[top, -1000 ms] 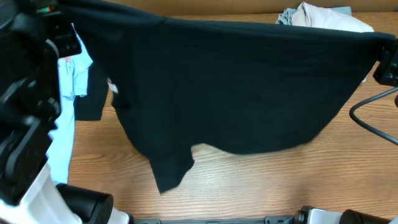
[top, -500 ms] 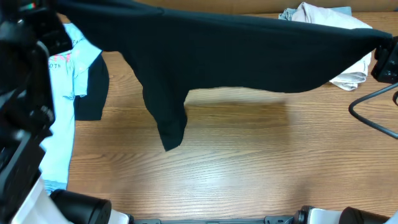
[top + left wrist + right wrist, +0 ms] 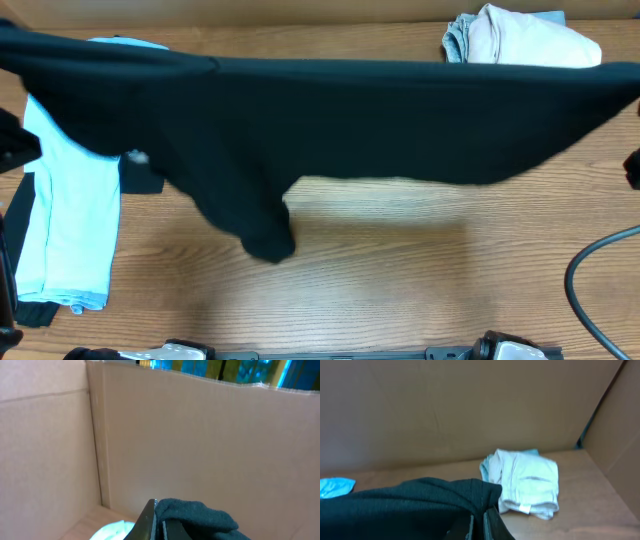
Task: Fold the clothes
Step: 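Lift the black t-shirt high with both grippers and stretch it wide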
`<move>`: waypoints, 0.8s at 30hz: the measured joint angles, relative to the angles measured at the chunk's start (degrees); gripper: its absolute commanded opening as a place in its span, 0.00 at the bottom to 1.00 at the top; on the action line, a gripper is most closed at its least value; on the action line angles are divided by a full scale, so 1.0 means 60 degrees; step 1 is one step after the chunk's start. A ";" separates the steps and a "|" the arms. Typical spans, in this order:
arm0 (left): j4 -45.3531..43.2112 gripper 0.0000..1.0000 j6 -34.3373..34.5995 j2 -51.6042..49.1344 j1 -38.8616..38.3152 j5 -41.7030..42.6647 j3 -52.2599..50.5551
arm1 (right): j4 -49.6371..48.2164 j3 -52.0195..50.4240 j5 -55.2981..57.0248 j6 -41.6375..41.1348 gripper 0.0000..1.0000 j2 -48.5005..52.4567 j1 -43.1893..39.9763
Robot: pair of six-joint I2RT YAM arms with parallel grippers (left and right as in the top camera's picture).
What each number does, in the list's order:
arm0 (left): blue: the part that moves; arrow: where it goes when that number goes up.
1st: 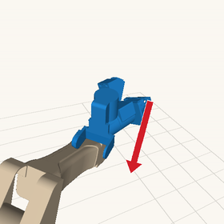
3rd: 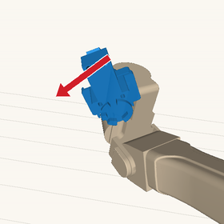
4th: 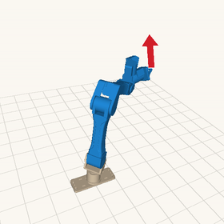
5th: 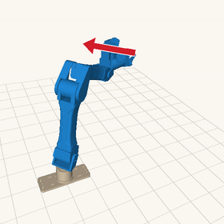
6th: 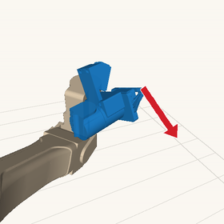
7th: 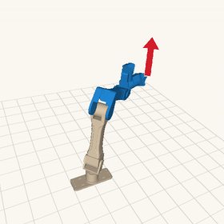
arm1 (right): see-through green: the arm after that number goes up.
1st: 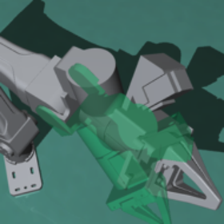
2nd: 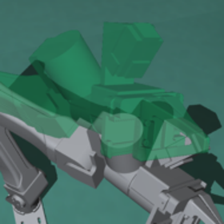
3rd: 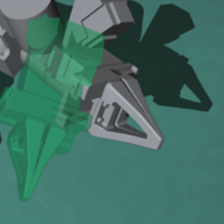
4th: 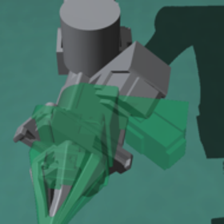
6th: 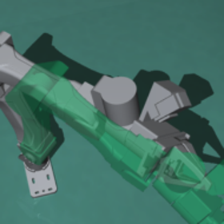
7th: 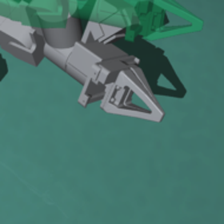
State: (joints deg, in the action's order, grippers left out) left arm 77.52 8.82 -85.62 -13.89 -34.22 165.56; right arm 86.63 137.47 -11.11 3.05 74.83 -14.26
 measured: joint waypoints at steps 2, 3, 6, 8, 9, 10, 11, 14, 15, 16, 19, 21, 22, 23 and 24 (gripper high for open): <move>-0.0244 0.04 -0.0113 -0.0135 0.0000 -0.0036 0.0040 | -0.0280 0.0018 -0.0007 0.0000 0.04 0.0117 0.0000; -0.0346 0.04 -0.0160 -0.0219 0.0000 -0.0051 0.0047 | -0.0361 0.0022 -0.0007 -0.0004 0.04 0.0182 0.0000; -0.0714 0.04 -0.0441 -0.0729 0.0000 -0.0058 0.0058 | -0.0856 0.0025 -0.0062 0.0033 0.04 0.0754 0.0000; -0.1049 0.04 -0.0663 -0.1279 0.0004 -0.0062 0.0058 | -0.1249 0.0025 -0.0106 0.0036 0.04 0.1300 0.0000; -0.1198 0.04 -0.0758 -0.1559 0.0011 -0.0058 0.0055 | -0.1443 0.0025 -0.0117 0.0044 0.04 0.1599 0.0004; -0.1341 0.04 -0.0816 -0.1876 0.0051 -0.0051 0.0051 | -0.1639 0.0022 -0.0120 0.0047 0.04 0.1960 0.0011; -0.1472 0.04 -0.0871 -0.2197 0.0127 -0.0007 0.0040 | -0.1821 0.0015 -0.0127 0.0066 0.04 0.2302 0.0036; -0.1759 0.04 -0.1002 -0.3133 0.0583 0.0412 -0.0011 | -0.2499 -0.0015 -0.0153 0.0178 0.04 0.3308 0.0273; -0.1858 0.04 -0.1009 -0.3446 0.0827 0.0637 -0.0029 | -0.2798 -0.0044 -0.0164 0.0211 0.04 0.3639 0.0397; -0.1945 0.04 -0.1005 -0.3738 0.1075 0.0885 -0.0036 | -0.3140 -0.0055 -0.0168 0.0240 0.04 0.3956 0.0539; -0.2375 0.04 -0.0991 -0.4364 0.1730 0.1585 -0.0055 | -0.4127 -0.0077 -0.0197 0.0280 0.04 0.4594 0.0922; -0.2736 0.04 -0.0962 -0.4659 0.2193 0.2157 -0.0098 | -0.4758 -0.0113 -0.0149 0.0270 0.04 0.4849 0.1151; -0.2943 0.04 -0.0958 -0.4725 0.2375 0.2415 -0.0127 | -0.5038 -0.0138 -0.0087 0.0240 0.04 0.4925 0.1257; -0.3129 0.04 -0.0958 -0.4754 0.2546 0.2667 -0.0160 | -0.5362 -0.0164 -0.0004 0.0229 0.04 0.4951 0.1355; -0.3319 0.04 -0.0954 -0.4754 0.2696 0.2896 -0.0160 | -0.5599 -0.0164 0.0062 0.0208 0.04 0.4951 0.1417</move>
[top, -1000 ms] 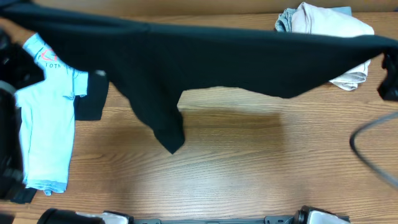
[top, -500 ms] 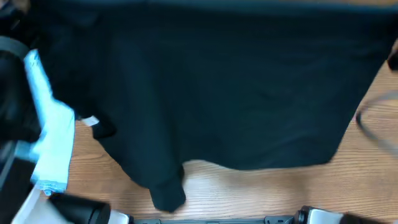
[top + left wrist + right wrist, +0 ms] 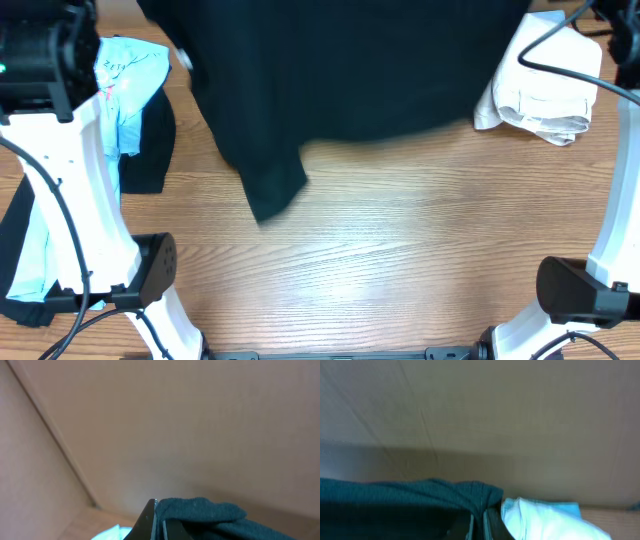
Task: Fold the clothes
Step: 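Lift the black t-shirt high with both grippers and stretch it wide, then lay the stretched black t-shirt flat on the table with both grippers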
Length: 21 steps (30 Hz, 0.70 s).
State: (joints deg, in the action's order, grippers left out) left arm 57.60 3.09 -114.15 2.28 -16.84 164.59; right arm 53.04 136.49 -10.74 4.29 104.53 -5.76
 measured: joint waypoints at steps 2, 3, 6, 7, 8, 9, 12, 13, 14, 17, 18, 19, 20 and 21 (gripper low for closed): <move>-0.0393 0.04 0.0022 0.0044 0.0262 0.0444 0.0004 | -0.0372 0.0036 0.0106 -0.0007 0.04 -0.0022 0.0062; -0.0466 0.04 0.0025 0.0087 0.0335 0.0572 0.0004 | -0.0466 0.0077 0.0135 -0.0015 0.04 -0.0040 0.0062; -0.0426 0.04 0.0025 0.0219 0.0506 0.0922 0.0007 | -0.0525 0.0106 0.0189 -0.0011 0.04 -0.0084 0.0066; -0.0317 0.04 0.0025 0.0240 0.0539 0.1005 0.0025 | -0.0525 0.0106 0.0186 -0.0011 0.04 -0.0084 0.0066; -0.0186 0.04 0.0025 0.0251 0.0557 0.1056 0.0033 | -0.0503 0.0102 0.0186 -0.0011 0.04 -0.0080 0.0066; -0.0047 0.04 0.0025 0.0251 0.0565 0.1089 0.0040 | -0.0455 0.0095 0.0182 -0.0011 0.04 -0.0073 0.0066; 0.0404 0.04 0.0025 0.0157 0.0583 0.1144 0.0044 | -0.0182 0.0040 0.0080 -0.0018 0.04 0.0047 0.0066; 0.0641 0.04 0.0025 0.0000 0.0583 0.1144 0.0095 | -0.0051 0.0000 0.0000 -0.0015 0.04 0.0211 0.0066; 0.0721 0.04 0.0029 -0.0055 0.0583 0.1144 0.0095 | 0.0007 -0.0022 -0.0025 -0.0015 0.04 0.0284 0.0062; 0.1257 0.04 0.0058 -0.0630 0.0583 0.1220 0.0149 | 0.0386 -0.0189 -0.0226 -0.0040 0.04 0.0980 0.0066; 0.1457 0.04 0.0069 -0.0856 0.0583 0.1257 0.0149 | 0.0535 -0.0259 -0.0270 -0.0047 0.04 0.1242 0.0062; 0.1687 0.04 0.0106 -0.1129 0.0583 0.1297 0.0149 | 0.0685 -0.0353 -0.0321 -0.0040 0.04 0.1494 0.0066; 0.1985 0.04 0.0178 -0.1453 0.0583 0.1333 0.0146 | 0.0874 -0.0481 -0.0375 -0.0044 0.04 0.1814 0.0066; 0.2226 0.04 0.0215 -0.1723 0.0583 0.1355 0.0142 | 0.1045 -0.0557 -0.0401 -0.0047 0.04 0.1993 0.0066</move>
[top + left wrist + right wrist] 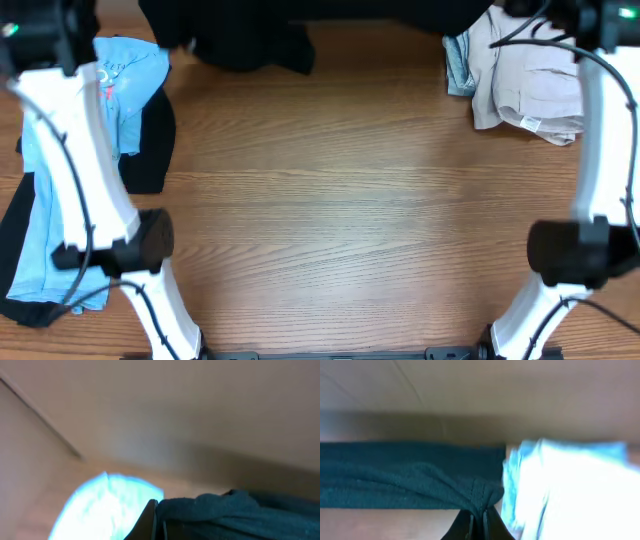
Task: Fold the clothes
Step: 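Lay the stretched black t-shirt flat on the table with both grippers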
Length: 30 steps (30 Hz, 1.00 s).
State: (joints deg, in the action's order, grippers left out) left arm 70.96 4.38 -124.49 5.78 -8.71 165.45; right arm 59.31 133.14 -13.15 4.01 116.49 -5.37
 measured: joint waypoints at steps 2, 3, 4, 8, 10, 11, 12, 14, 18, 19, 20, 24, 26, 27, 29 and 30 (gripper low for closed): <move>0.0470 0.04 0.0106 -0.0444 0.0000 0.0015 -0.0047 | 0.0346 -0.0200 -0.0033 -0.0004 0.04 0.0321 0.0000; 0.0725 0.04 0.0208 -0.0594 0.0000 0.0025 -0.0087 | 0.0514 -0.0248 -0.0033 -0.0015 0.04 0.0390 0.0000; 0.1027 0.04 0.0302 -0.0692 0.0000 0.0029 -0.0149 | 0.0725 -0.0266 -0.0036 -0.0029 0.04 0.0419 0.0000; 0.1821 0.04 0.0619 -0.0572 0.0047 0.0186 -0.0175 | 0.1668 -0.0266 -0.0197 -0.0076 0.04 0.0193 -0.0029; 0.2331 0.04 0.0761 -0.0368 0.0120 0.0404 -0.0175 | 0.2200 -0.0266 -0.0288 -0.0091 0.04 -0.0025 -0.0080; 0.2590 0.04 0.0790 -0.0255 0.0157 0.0503 -0.0175 | 0.2452 -0.0266 -0.0321 -0.0106 0.04 -0.0182 -0.0109; 0.2841 0.04 0.0827 -0.0142 0.0182 0.0586 -0.0175 | 0.2663 -0.0266 -0.0324 -0.0109 0.04 -0.0335 -0.0135; 0.3432 0.04 0.0903 0.0117 0.0226 0.0707 -0.0175 | 0.3042 -0.0266 -0.0331 -0.0135 0.04 -0.0681 -0.0189; 0.4317 0.04 0.1002 0.0659 0.0251 0.0812 -0.0157 | 0.3741 -0.0259 -0.0317 -0.0197 0.04 -0.1483 -0.0255; 0.4320 0.04 0.0998 0.0776 0.0255 0.0867 -0.0157 | 0.3931 -0.0259 -0.0313 -0.0211 0.04 -0.1661 -0.0262; 0.4320 0.04 0.1002 0.0889 0.0259 0.0925 -0.0157 | 0.4135 -0.0251 -0.0310 -0.0237 0.04 -0.1829 -0.0273; 0.4320 0.04 0.1002 0.1399 0.0310 0.1137 -0.0270 | 0.4958 -0.0237 -0.0204 -0.0321 0.04 -0.2346 -0.0299; 0.4320 0.04 0.1002 0.1818 0.0313 0.1144 -0.0670 | 0.5395 -0.0226 -0.0153 -0.0353 0.04 -0.2488 -0.0299; 0.4324 0.04 0.1002 0.2055 0.0313 0.1144 -0.0940 | 0.5661 -0.0226 -0.0127 -0.0368 0.04 -0.2543 -0.0295; 0.4317 0.04 0.1005 0.2747 0.0313 0.1133 -0.1883 | 0.6131 -0.0226 -0.0076 -0.0419 0.04 -0.2590 -0.0299; 0.4324 0.04 0.1013 0.3056 0.0313 0.1137 -0.2335 | 0.6288 -0.0226 -0.0051 -0.0459 0.04 -0.2601 -0.0299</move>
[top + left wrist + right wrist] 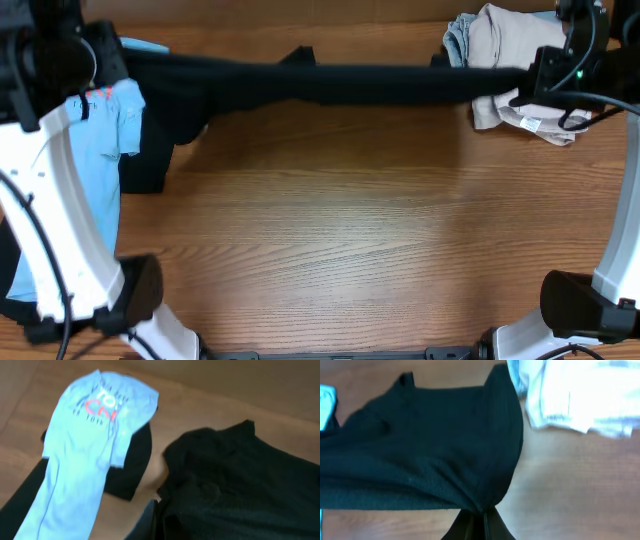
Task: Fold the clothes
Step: 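Lay the stretched black t-shirt flat on the table with both grippers, then release the black t-shirt and move both grippers to its lower corners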
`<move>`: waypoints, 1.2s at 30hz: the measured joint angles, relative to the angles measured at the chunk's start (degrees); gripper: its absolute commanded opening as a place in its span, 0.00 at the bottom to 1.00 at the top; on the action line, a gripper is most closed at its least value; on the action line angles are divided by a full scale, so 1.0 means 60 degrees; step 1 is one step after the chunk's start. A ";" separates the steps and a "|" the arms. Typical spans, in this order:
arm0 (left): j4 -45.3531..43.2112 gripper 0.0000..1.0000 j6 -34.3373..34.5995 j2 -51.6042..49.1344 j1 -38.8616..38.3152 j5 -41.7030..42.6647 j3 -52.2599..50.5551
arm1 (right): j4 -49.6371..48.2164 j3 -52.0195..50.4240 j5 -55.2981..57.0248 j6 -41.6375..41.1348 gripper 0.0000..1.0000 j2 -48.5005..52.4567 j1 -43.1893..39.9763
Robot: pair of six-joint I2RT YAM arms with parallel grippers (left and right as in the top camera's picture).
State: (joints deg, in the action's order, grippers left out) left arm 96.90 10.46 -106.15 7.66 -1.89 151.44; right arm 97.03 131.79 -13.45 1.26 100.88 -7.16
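A black garment [340, 82] is stretched in a long narrow band across the far part of the wooden table [330, 240], between my two grippers. My left gripper [156, 521] is shut on its left end; the cloth [240, 485] spreads away from the fingers over the wood. My right gripper [483, 519] is shut on the right end, with the fabric [430, 460] bunched into the jaws. In the overhead view the right gripper [528, 88] is near the beige pile.
A light blue T-shirt with red print [95, 150] [95, 435] lies at the left on another dark garment [150, 165]. A folded beige and pale blue pile [520, 50] [575, 395] sits at the back right. A cardboard wall runs behind the table.
The black garment was bunched at the overhead view's top edge and is now a taut band nearer the front. Both wrist cameras now look down on the table instead of at the wall.
First both grippers held the black garment spread wide and high, filling the upper overhead view. It then stood farther back, then at the far edge against the wall. Both grippers have stayed shut on it, and it now stretches low over the table's far part.
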 measured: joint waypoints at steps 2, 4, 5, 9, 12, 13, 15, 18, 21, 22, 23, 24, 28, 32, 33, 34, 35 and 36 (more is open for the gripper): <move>-0.0022 0.04 0.0033 0.0557 0.0018 0.0022 -0.0911 | 0.0015 -0.0095 0.0036 -0.0146 0.04 -0.0069 0.0004; -0.0004 0.04 0.0066 0.1067 0.0044 0.0091 -0.1967 | 0.0004 -0.0408 0.0076 -0.0335 0.04 -0.0255 0.0007; -0.0015 0.04 0.0069 0.1293 0.0058 0.0142 -0.2554 | 0.0011 -0.0692 0.0124 -0.0452 0.04 -0.0423 0.0018; -0.0015 0.04 0.0113 0.1679 0.0062 0.0219 -0.4670 | -0.0197 -0.2419 0.0408 -0.0827 0.04 -0.1432 0.0149; -0.0044 0.04 0.0189 0.1690 0.0062 0.0251 -0.5992 | -0.0565 -0.4120 0.0659 -0.1198 0.04 -0.2364 0.0200; -0.0051 0.04 0.0204 0.1694 0.0062 0.0277 -0.6339 | -0.0729 -0.4750 0.0721 -0.1330 0.04 -0.2703 0.0200; -0.0160 0.04 0.0208 0.1792 0.0062 0.0328 -0.7227 | -0.0892 -0.6076 0.0820 -0.1606 0.04 -0.3362 0.0197; -0.0350 0.04 0.0215 0.2131 0.0062 0.0561 -0.8335 | -0.0951 -0.7785 0.0896 -0.1963 0.04 -0.4080 0.0197; -0.0459 0.04 0.0211 0.2572 0.0062 0.1104 -0.9355 | -0.0998 -0.9256 0.0896 -0.2401 0.04 -0.4524 0.0200; -0.0455 0.04 0.0211 0.2692 0.0062 0.1311 -0.9683 | -0.0998 -0.9734 0.0896 -0.2575 0.04 -0.4630 0.0197; -0.0426 0.04 0.0211 0.2787 0.0062 0.1548 -1.0061 | -0.0994 -1.0105 0.0896 -0.2750 0.07 -0.4688 0.0200; -0.0441 0.04 0.0211 0.2830 0.0062 0.1734 -1.0404 | -0.1002 -1.0433 0.0889 -0.2936 0.10 -0.4725 0.0200; -0.0936 0.04 0.0211 0.2838 0.0033 0.2273 -1.1825 | -0.1147 -1.1271 0.0863 -0.3694 0.16 -0.4754 0.0197; -0.1381 0.05 0.0211 0.2838 -0.0186 0.2484 -1.3096 | -0.1067 -1.1428 0.0820 -0.4124 0.38 -0.4754 0.0197; -0.1479 0.08 0.0211 0.2838 -0.0255 0.2506 -1.3311 | -0.1013 -1.1431 0.0812 -0.4197 0.55 -0.4768 0.0200; -0.1541 0.15 0.0211 0.2838 -0.0353 0.2535 -1.3537 | -0.0987 -1.1431 0.0809 -0.4258 0.67 -0.4772 0.0197; -0.1617 0.23 0.0211 0.2838 -0.0455 0.2568 -1.3763 | -0.0940 -1.1431 0.0809 -0.4288 0.69 -0.4783 0.0197; -0.1661 0.33 0.0208 0.2838 -0.0543 0.2586 -1.3923 | -0.0878 -1.1431 0.0812 -0.4331 0.69 -0.4787 0.0197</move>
State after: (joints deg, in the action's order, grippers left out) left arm 86.94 11.70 -89.12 4.40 13.63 67.90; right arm 91.77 63.20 -8.58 -24.73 72.16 -5.98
